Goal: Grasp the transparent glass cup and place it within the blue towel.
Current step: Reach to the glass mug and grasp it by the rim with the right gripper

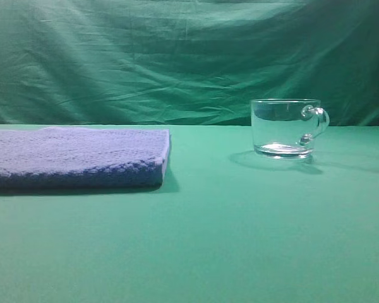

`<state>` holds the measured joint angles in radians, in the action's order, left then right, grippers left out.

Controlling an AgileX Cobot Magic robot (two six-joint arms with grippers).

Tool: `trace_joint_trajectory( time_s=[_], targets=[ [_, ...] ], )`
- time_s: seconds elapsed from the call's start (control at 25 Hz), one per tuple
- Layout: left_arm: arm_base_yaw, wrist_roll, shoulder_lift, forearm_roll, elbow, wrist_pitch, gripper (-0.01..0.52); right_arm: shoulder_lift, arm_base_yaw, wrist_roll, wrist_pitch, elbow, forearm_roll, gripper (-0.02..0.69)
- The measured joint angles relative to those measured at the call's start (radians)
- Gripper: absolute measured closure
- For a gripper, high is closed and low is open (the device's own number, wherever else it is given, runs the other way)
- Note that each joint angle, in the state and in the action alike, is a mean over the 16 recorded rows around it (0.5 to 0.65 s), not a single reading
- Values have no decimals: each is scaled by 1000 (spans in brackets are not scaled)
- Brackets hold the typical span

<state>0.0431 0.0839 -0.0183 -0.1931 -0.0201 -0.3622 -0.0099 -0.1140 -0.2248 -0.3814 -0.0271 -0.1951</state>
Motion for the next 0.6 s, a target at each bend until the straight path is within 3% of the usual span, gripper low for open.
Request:
trace_joint_trajectory(
  time_s=[0.6],
  targets=[
    [0,0,0,0,0,0,514,0,0,0,0,0,0,665]
  ],
)
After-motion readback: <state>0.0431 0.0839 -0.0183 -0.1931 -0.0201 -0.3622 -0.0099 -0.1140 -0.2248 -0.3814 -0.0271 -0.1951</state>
